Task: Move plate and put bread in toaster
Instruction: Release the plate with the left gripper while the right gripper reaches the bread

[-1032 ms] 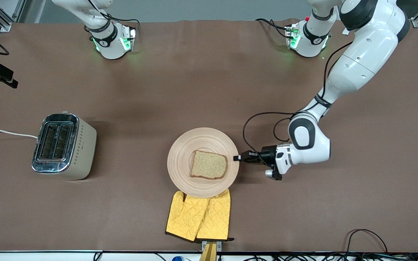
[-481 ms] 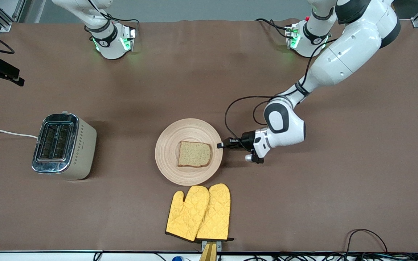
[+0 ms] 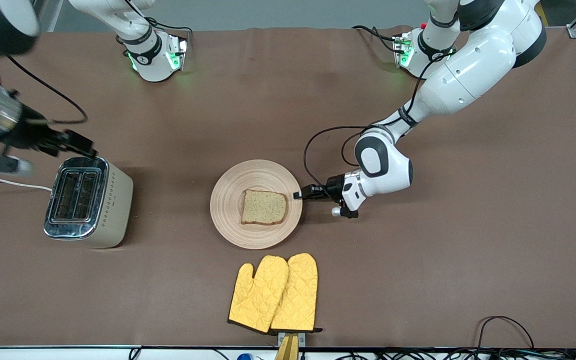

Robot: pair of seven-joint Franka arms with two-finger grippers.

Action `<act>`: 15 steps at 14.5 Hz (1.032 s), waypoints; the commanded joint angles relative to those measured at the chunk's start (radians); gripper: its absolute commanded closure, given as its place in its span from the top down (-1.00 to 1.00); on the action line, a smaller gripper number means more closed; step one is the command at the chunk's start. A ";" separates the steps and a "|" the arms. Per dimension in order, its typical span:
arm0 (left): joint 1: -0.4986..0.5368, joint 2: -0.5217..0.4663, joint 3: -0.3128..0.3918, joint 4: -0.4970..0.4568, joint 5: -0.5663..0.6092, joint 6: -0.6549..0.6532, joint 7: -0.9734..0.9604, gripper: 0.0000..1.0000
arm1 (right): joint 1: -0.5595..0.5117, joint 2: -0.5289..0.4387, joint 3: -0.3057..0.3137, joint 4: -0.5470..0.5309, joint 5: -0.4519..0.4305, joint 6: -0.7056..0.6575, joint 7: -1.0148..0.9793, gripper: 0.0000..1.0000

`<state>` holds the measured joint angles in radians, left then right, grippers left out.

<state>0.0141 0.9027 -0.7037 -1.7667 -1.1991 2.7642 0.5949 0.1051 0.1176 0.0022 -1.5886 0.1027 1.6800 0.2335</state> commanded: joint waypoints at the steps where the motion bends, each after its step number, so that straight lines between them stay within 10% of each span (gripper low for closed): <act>1: 0.032 -0.065 -0.010 -0.019 -0.030 0.041 -0.032 1.00 | 0.068 0.080 -0.005 -0.025 0.023 0.114 0.058 1.00; 10: 0.259 -0.166 0.050 0.003 0.143 0.002 -0.055 1.00 | 0.359 0.450 -0.007 -0.039 0.045 0.617 0.311 1.00; 15: 0.394 -0.171 0.101 0.096 0.431 -0.150 -0.145 1.00 | 0.401 0.585 -0.008 -0.041 0.043 0.757 0.317 0.43</act>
<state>0.3796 0.7503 -0.6274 -1.7047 -0.8808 2.6606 0.5163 0.5009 0.6773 0.0030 -1.6371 0.1231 2.4170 0.5514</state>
